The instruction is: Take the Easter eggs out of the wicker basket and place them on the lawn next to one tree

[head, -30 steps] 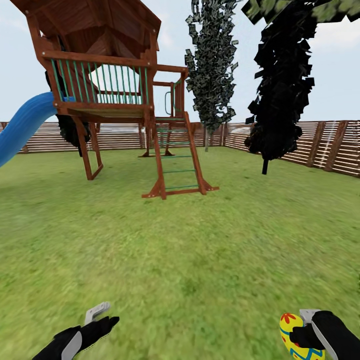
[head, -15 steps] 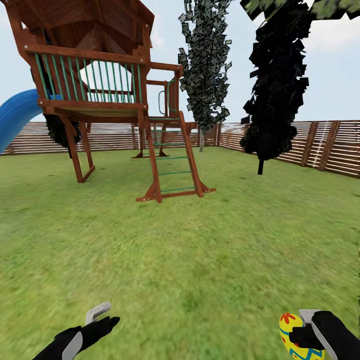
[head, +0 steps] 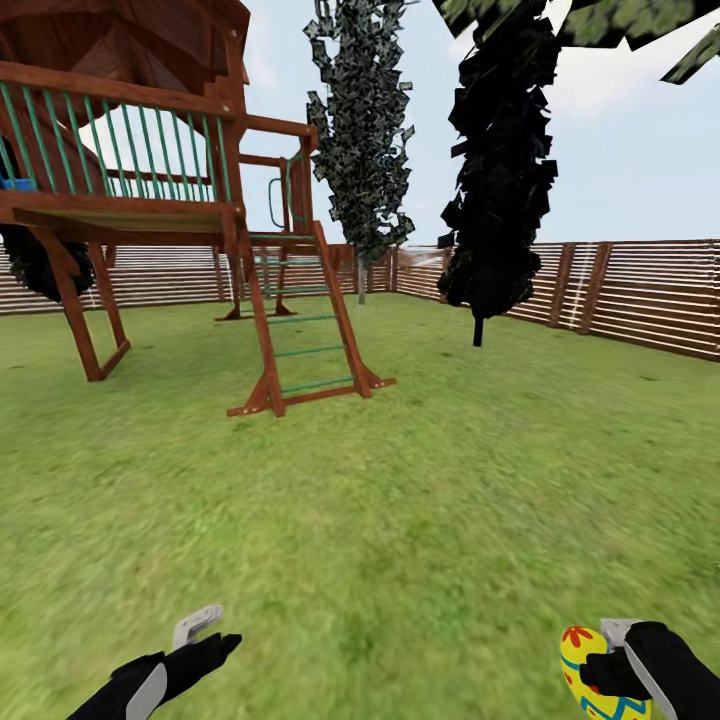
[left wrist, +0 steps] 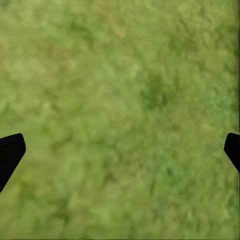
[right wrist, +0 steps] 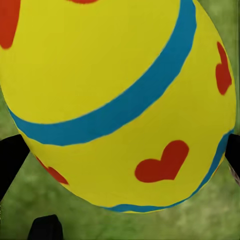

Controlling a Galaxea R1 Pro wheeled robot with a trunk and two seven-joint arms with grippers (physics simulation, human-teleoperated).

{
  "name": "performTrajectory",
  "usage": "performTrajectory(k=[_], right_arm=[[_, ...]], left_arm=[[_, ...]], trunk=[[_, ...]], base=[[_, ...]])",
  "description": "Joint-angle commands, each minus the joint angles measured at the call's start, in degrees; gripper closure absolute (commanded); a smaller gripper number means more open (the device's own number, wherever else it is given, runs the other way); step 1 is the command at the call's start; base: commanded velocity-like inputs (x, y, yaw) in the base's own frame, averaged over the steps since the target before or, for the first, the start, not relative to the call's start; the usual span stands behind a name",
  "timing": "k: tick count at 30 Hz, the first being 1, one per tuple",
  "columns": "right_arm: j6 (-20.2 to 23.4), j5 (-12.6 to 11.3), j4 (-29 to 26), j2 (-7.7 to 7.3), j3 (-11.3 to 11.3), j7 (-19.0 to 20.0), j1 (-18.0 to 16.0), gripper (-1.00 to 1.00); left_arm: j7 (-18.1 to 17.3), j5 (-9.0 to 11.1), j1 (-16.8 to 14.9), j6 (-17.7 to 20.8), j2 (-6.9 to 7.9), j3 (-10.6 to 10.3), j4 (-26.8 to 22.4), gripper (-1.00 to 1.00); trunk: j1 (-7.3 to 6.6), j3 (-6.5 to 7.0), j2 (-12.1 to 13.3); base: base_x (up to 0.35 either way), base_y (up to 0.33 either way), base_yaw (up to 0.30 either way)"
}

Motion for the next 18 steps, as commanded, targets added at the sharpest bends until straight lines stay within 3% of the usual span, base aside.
performTrajectory(k=[1, 18], right_arm=[[0.3, -0.2, -0.1, -0.02, 0.0, 0.1, 0.0, 1.0], [0.3, -0.2, -0.1, -0.11, -0.1, 0.1, 0.0, 1.0]], left_arm=[[-0.2, 0.4, 0.0, 0.6, -0.01, 0.3, -0.1, -1.0], [-0.2, 0.4, 0.0, 0.5, -0.01, 0.3, -0.1, -1.0]], trunk=[[0.03, -0.07, 0.0], [0.03, -0.07, 0.0]], base=[[0.335, 0.086, -0.269], [0.335, 0.086, -0.27]])
